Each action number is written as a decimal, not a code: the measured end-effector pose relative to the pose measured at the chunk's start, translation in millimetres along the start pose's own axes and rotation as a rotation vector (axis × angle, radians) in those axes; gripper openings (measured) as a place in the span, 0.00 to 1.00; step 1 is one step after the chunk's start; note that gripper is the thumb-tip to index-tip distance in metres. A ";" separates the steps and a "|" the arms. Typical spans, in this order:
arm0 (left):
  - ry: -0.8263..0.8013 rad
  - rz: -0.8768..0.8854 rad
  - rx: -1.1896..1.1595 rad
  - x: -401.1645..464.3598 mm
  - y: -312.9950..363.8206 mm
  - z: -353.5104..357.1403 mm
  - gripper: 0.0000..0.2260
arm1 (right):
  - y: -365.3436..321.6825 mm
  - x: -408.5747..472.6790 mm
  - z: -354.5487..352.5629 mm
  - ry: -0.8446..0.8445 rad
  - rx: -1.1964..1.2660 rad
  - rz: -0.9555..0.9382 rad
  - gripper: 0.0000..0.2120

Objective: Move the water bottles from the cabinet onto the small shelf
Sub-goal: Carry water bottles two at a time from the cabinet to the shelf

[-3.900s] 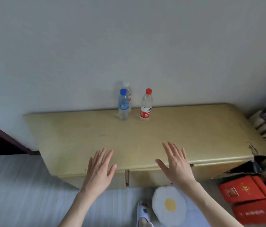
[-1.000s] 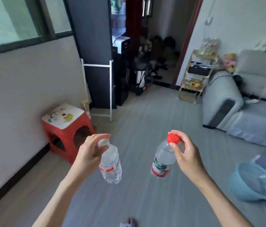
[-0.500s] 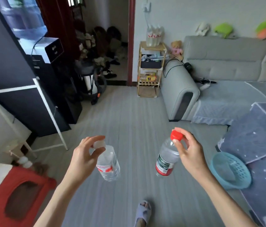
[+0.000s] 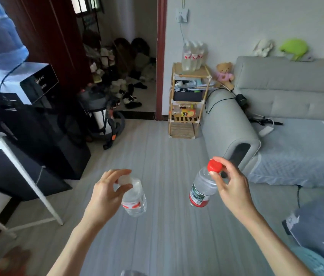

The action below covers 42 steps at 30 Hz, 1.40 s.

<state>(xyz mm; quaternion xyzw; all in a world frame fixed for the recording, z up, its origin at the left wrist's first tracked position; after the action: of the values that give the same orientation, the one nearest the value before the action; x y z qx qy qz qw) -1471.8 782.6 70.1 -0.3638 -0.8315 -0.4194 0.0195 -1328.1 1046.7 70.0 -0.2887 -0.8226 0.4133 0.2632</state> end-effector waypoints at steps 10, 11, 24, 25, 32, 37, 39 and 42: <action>-0.048 0.052 -0.041 241.6 -87.6 50.4 0.12 | 29.1 237.2 89.1 0.013 0.038 0.063 0.17; -0.070 0.058 -0.038 267.6 -94.9 54.5 0.12 | 30.5 260.8 97.4 0.022 0.022 0.072 0.17; -0.154 0.046 -0.051 563.6 -151.7 158.6 0.12 | 79.9 546.9 123.0 0.092 -0.027 0.081 0.17; -0.152 0.047 -0.053 583.7 -153.5 171.6 0.12 | 89.2 570.0 122.1 0.079 -0.027 0.086 0.17; -0.164 0.051 -0.093 727.9 -137.6 248.6 0.13 | 126.3 728.5 91.5 0.055 -0.097 0.034 0.17; -0.111 0.062 -0.133 822.6 -127.3 281.6 0.14 | 139.9 820.6 74.7 0.097 -0.098 0.008 0.17; -0.117 0.068 -0.175 859.6 -123.7 300.8 0.13 | 151.8 855.7 71.5 0.088 -0.055 0.043 0.17; -0.131 0.093 -0.183 911.8 -125.0 329.1 0.13 | 168.2 903.1 71.0 0.072 0.007 0.082 0.17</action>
<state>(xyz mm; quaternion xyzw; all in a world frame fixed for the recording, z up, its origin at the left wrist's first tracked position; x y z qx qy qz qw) -2129.5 1505.6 79.5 -0.4289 -0.7715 -0.4674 -0.0485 -1960.0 1717.2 68.7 -0.3359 -0.7986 0.4159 0.2766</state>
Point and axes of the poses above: each hand's wrist, its own x-axis towards the middle knuckle, its own z-axis out of the palm, y = z × x, the point moved 4 cm from there along x, towards the middle knuckle, and after that the axes turned 11 degrees about z, right-handed, at the moved point
